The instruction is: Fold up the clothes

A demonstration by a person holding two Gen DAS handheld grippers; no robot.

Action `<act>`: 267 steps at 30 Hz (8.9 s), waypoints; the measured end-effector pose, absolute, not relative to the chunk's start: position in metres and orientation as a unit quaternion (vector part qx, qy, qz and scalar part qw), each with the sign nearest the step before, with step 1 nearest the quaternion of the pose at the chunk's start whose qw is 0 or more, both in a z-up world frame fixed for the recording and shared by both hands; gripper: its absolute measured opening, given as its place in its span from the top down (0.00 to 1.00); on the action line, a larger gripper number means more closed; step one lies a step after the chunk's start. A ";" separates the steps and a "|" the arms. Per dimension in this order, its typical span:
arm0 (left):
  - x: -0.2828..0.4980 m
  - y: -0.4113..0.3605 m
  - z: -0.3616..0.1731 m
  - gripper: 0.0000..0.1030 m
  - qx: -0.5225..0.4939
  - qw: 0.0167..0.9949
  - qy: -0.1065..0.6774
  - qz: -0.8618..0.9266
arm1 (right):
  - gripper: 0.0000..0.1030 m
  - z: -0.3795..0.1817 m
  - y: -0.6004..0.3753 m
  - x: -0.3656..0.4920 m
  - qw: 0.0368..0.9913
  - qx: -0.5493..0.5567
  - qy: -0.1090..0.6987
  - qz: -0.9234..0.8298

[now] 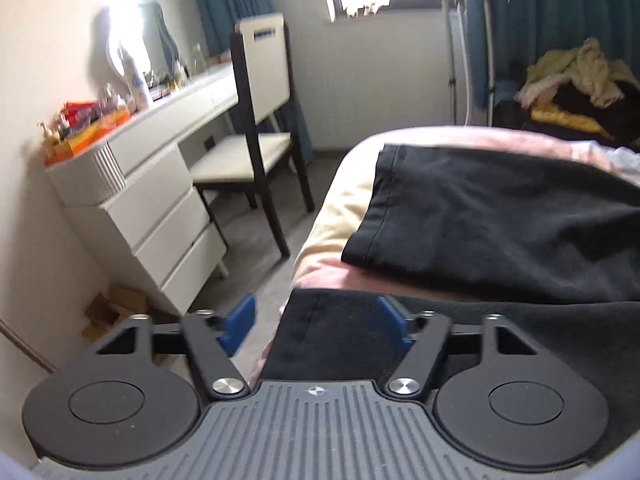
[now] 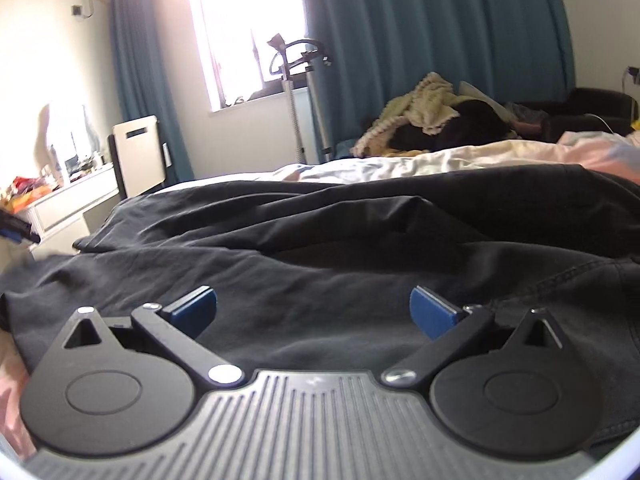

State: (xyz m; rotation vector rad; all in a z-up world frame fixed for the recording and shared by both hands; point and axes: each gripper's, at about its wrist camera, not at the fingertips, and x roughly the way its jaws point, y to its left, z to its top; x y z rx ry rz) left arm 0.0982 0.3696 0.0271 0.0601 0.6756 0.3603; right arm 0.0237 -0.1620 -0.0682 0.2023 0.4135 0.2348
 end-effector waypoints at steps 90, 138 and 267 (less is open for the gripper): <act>0.056 0.006 -0.030 0.06 -0.093 0.919 0.301 -0.235 | 0.76 -0.100 -0.487 -0.024 0.795 0.456 0.318 -0.243; 0.085 -0.015 -0.079 0.06 -0.163 0.880 0.395 -0.208 | 0.08 -0.108 -0.519 0.145 0.755 0.615 0.158 0.163; 0.007 0.439 -0.069 0.74 -0.421 0.814 0.386 0.105 | 0.52 -0.114 -0.493 0.009 0.808 0.429 0.385 -0.122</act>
